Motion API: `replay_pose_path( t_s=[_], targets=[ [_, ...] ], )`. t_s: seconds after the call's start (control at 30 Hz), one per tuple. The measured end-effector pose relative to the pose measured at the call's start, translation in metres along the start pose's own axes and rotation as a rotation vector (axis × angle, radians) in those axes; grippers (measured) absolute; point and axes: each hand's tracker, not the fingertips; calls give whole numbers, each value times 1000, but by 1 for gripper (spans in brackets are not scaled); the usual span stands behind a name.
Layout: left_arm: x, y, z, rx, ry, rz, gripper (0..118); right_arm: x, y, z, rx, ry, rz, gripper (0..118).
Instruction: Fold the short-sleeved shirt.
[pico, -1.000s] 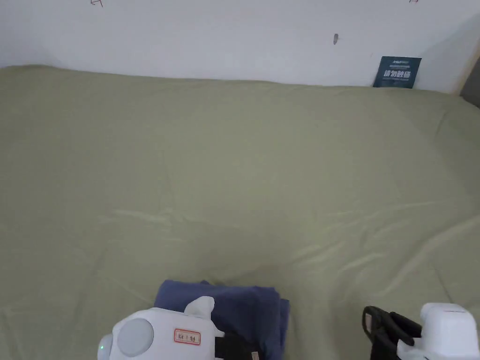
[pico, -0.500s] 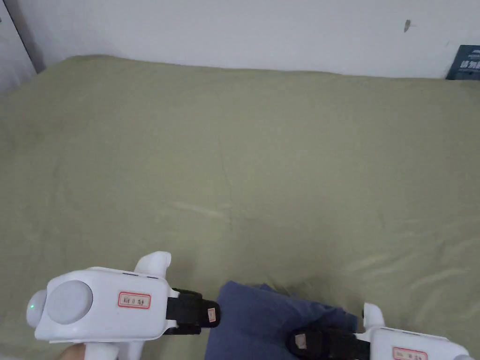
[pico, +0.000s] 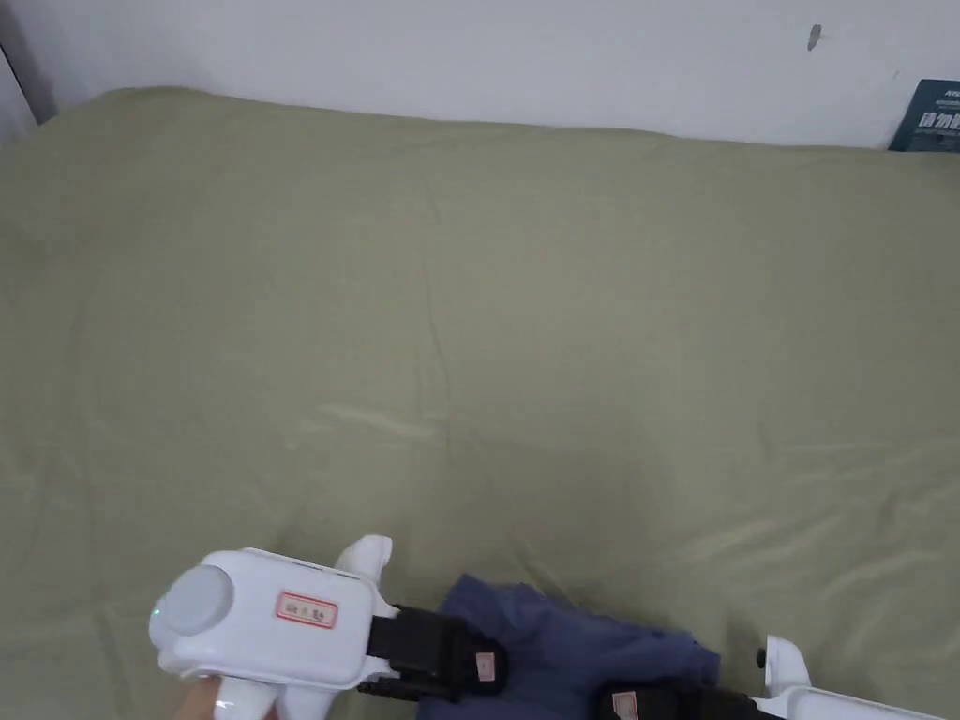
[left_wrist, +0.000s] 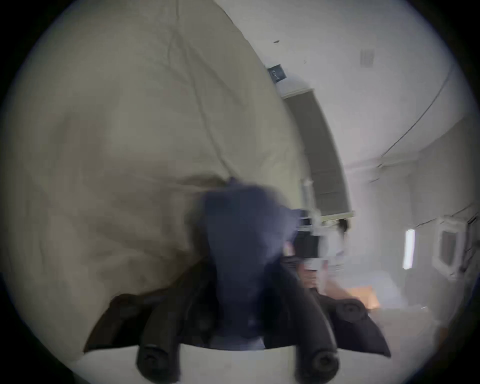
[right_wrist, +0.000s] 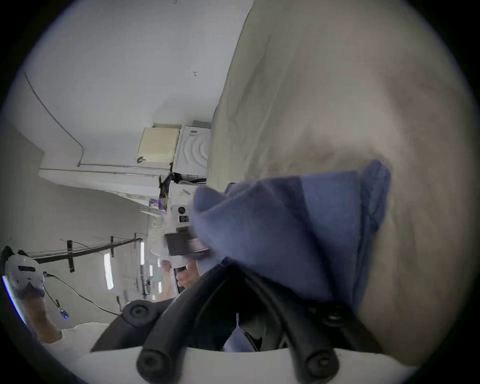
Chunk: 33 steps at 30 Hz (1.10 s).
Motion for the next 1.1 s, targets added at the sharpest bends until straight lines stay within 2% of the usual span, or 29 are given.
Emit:
replay_pose_path(
  t_s=[0.03,0.07,0.13,0.2,0.33,0.57,0.67,0.77,0.8,0.83,0.87,0.9,0.93,1.1],
  targets=[
    [-3,1,-1,0,18,-4,22,-8,-1,1,2,-49,29,0],
    [-6,4,6,-14,-126,90,22,-17,-1,2,1,-87,55,0],
    [-3,6,19,5,-101,32,22,-35,-4,7,35,-118,82,0],
    [-7,9,43,11,-82,32,22,-53,-5,17,53,-104,98,0],
    [-39,24,128,87,16,50,22,-86,-4,33,97,-144,206,0],
    [-133,51,302,168,254,177,22,-113,-1,27,133,-205,262,0],
    [-166,68,343,140,268,228,22,-117,-2,24,163,-219,260,0],
    [-175,84,350,144,293,207,23,-117,-2,24,176,-224,261,0],
    [-175,90,351,147,306,205,27,-117,-2,24,179,-225,259,0],
    [-174,93,349,132,305,201,43,-116,-2,23,180,-228,257,0],
    [-171,95,349,125,336,159,82,-115,-1,25,185,-239,254,0],
    [-167,96,350,133,360,156,104,-114,0,26,187,-243,249,0],
    [-162,96,353,160,396,157,110,-113,1,27,192,-245,240,0],
    [-123,75,384,294,476,143,110,-121,4,43,210,-222,267,0]
  ],
)
